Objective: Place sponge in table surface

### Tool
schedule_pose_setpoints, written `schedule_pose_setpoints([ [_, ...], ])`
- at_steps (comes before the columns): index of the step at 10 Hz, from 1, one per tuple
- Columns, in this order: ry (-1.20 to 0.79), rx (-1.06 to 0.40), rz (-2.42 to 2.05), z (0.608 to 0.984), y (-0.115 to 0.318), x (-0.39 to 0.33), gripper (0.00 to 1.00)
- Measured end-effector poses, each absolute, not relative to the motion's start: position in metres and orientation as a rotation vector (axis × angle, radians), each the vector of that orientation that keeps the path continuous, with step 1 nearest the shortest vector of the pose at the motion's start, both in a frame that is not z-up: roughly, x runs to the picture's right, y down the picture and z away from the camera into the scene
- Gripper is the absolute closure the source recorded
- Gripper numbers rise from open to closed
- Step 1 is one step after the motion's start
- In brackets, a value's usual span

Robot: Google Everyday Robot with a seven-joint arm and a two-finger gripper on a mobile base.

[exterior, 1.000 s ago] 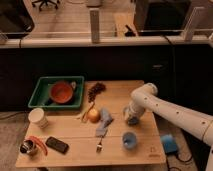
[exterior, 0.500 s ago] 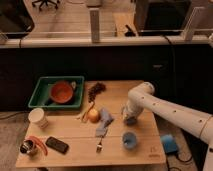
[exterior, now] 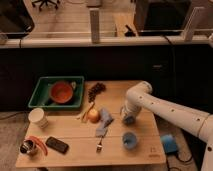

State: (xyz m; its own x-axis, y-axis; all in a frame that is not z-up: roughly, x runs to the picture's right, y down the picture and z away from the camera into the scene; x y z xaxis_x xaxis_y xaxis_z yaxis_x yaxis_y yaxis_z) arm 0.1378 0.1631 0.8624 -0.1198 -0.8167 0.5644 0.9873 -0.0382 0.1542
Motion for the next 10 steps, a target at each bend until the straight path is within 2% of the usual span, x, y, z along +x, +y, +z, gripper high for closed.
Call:
schedule_pose_setpoints([
  [1, -0.601, -0.349, -1.578, 0.859, 0.158, 0.142, 0.6],
  [3, -0.613, -0.309, -1.544, 0.838, 0.139, 0.159, 0.82],
  [5, -0.61, -0.272, -1.538, 0.814, 0.115, 0.157, 0.99],
  [10, -0.556, -0.176, -1.574, 0.756, 0.072, 0.148, 1.0],
])
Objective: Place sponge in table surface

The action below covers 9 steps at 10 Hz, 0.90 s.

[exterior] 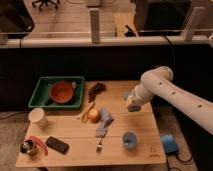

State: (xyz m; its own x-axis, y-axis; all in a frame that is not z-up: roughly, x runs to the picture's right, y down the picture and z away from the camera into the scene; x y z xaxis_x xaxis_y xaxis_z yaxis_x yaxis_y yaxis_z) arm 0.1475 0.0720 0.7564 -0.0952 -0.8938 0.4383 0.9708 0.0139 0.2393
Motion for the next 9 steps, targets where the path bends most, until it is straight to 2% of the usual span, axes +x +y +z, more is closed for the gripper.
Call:
schedule_pose_setpoints([
  [6, -0.419, -0.121, -1.65, 0.71, 0.056, 0.133, 1.0],
  [9, -0.403, -0.138, -1.649, 0.723, 0.063, 0.138, 1.0],
])
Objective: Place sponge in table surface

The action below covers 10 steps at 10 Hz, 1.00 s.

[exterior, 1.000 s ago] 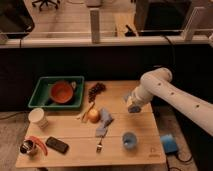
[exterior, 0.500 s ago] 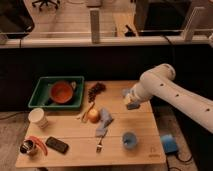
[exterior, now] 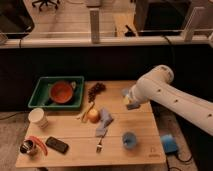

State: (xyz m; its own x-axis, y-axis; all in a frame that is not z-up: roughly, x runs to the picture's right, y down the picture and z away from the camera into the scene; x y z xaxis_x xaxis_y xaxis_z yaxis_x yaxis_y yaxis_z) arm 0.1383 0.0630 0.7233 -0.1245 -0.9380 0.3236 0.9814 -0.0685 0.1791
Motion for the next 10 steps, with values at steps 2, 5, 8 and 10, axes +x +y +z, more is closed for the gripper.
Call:
schedule_pose_setpoints([
  [2, -0.424, -0.162, -1.629, 0.751, 0.079, 0.148, 1.0],
  [5, -0.469, -0.174, -1.611, 0.803, 0.118, 0.163, 1.0],
  [8, -0.54, -0.218, -1.598, 0.849, 0.156, 0.174, 1.0],
  [10, -0.59, -0.268, -1.571, 0.866, 0.172, 0.183, 0.88],
])
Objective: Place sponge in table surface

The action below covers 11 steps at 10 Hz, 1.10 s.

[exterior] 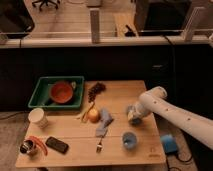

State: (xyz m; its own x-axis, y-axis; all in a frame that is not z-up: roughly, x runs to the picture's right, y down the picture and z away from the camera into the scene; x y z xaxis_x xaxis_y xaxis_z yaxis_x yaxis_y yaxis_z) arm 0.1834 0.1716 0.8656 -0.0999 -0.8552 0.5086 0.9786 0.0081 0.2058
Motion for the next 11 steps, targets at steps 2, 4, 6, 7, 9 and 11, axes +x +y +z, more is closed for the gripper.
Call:
schedule_pose_setpoints([
  [2, -0.606, -0.285, -1.553, 0.8687, 0.1728, 0.1859, 0.7],
  [4, -0.623, -0.313, -1.543, 0.8696, 0.174, 0.1867, 0.48],
  [6, -0.617, -0.318, -1.546, 0.8692, 0.1738, 0.1873, 0.28],
  [7, -0.614, -0.321, -1.548, 0.8692, 0.1735, 0.1863, 0.22],
  [9, -0.61, -0.324, -1.552, 0.8686, 0.1727, 0.1848, 0.2],
  [11, -0.599, -0.356, -1.553, 0.8694, 0.1696, 0.1803, 0.2],
])
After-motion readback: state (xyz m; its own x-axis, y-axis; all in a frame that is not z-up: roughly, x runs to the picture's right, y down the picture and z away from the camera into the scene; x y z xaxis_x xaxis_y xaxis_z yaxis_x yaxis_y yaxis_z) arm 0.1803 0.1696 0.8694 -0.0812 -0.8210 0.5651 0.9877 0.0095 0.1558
